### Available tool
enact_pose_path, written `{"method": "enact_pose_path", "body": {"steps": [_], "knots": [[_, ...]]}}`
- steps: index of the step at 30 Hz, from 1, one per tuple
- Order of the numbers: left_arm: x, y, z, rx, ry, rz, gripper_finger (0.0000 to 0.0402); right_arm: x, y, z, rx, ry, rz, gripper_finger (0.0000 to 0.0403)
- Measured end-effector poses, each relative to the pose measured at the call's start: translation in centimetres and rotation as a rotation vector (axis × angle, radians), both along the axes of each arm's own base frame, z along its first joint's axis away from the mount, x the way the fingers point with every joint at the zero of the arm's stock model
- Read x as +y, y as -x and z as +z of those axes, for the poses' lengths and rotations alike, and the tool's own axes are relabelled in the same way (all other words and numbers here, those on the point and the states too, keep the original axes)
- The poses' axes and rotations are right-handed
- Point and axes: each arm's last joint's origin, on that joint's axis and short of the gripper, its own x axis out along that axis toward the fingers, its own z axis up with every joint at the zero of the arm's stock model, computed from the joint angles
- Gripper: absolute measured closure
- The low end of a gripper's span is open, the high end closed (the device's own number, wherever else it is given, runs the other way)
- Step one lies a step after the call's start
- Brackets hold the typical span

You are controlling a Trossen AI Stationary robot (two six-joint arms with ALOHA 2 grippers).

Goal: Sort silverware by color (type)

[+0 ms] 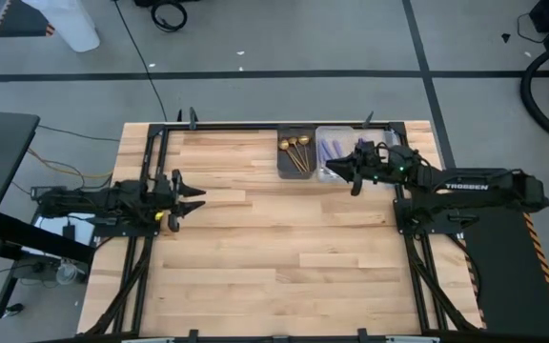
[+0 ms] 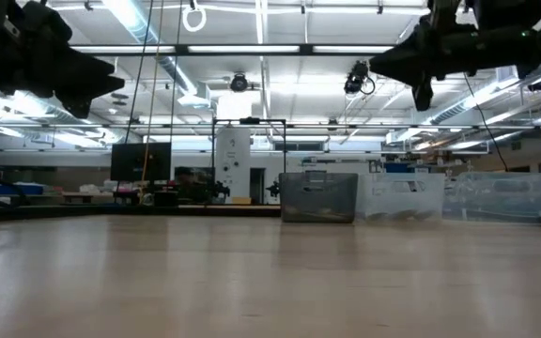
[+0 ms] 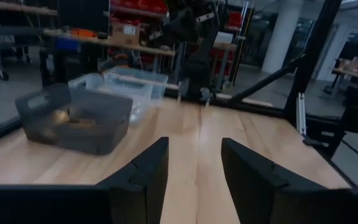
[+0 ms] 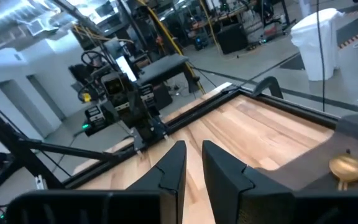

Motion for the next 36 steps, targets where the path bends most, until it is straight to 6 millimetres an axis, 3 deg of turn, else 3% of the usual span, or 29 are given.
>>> {"method": "enact_pose_path", "body": {"steps": [19,29,36], "knots": [[-0.5,0.0,-0.2,0.019,0.001,-0.060,0.0273,0.5,2.8,-5.7,-0.200,-0.082,-0.111,0.0341],[-0.5,0.0,-0.2,0.013,0.058,-0.061,0.0273,0.5,3.0,-8.5,0.061,0.053,-0.128,0.0341],[-0.5,0.0,-0.2,0.013,0.058,-0.061,0.0273,0.5,3.0,-8.6,0.068,0.068,-0.127,0.0341]]}}
